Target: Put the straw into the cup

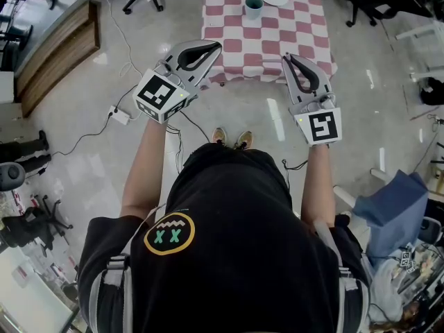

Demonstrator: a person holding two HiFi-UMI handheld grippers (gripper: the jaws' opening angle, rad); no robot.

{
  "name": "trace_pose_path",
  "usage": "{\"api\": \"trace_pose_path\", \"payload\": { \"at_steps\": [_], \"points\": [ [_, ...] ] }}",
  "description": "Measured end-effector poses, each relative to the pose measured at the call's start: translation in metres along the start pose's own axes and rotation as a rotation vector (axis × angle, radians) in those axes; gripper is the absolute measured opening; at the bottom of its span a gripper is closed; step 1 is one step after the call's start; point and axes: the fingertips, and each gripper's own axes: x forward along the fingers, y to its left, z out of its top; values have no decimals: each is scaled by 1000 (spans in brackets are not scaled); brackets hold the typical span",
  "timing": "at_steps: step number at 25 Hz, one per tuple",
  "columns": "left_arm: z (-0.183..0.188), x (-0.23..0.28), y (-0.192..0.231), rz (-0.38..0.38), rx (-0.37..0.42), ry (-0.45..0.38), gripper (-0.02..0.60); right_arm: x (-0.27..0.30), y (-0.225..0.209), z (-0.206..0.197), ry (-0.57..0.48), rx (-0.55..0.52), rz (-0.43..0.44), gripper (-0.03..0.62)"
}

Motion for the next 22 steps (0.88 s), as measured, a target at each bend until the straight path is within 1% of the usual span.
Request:
{"api": "trace_pose_path", "payload": {
  "at_steps": [8,15,22],
  "points": [
    [3,6,-5,9,6,3,21,-8,-7,-1,-15,7,-11,43],
    [9,16,-21,32,20,17,21,-24,-20,-1,-34,13,-4,43],
    [11,16,-37,43,28,32,21,-34,-17,-1,-58,2,23,43]
  ]
}}
